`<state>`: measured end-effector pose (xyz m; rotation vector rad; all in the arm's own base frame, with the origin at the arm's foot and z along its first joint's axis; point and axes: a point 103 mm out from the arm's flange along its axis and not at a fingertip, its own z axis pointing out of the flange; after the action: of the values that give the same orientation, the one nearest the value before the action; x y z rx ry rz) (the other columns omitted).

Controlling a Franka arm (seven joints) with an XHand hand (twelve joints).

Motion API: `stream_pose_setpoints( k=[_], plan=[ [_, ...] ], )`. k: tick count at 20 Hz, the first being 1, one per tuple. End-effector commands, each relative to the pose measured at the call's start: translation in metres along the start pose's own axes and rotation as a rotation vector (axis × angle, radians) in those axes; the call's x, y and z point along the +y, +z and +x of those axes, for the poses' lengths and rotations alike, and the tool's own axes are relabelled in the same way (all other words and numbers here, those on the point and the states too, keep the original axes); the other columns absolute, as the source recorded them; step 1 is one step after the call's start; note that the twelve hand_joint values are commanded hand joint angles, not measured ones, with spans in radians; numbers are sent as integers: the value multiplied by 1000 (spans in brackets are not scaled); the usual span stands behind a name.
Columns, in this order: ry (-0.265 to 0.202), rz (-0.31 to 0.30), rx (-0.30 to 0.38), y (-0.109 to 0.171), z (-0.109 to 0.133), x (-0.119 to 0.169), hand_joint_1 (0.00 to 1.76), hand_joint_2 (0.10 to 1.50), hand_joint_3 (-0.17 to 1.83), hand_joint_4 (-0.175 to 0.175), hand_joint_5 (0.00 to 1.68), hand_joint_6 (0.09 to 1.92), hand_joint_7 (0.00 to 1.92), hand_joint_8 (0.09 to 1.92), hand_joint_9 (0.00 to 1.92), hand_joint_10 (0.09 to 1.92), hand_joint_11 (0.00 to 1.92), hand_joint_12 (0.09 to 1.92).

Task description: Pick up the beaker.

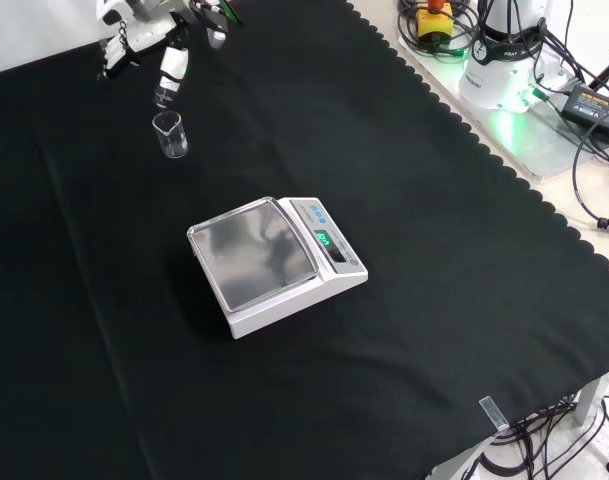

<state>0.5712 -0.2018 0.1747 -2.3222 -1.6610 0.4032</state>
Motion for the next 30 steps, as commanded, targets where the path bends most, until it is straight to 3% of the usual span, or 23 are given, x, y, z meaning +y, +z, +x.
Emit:
stream_pose_setpoints(
  k=[1,12,22,30],
  plan=[
    [-13,57,43,25,8,-28,299,810,32,-125,303,87,83,756,183,885,484,1394],
    [-57,114,4,51,43,-21,295,810,30,-125,304,87,109,767,191,892,483,1400],
    [-66,149,-50,55,50,2,363,812,29,-125,306,87,94,760,175,890,468,1405],
    [-48,176,-72,64,43,1,493,843,42,-122,317,87,107,764,177,895,467,1411]
  ],
)
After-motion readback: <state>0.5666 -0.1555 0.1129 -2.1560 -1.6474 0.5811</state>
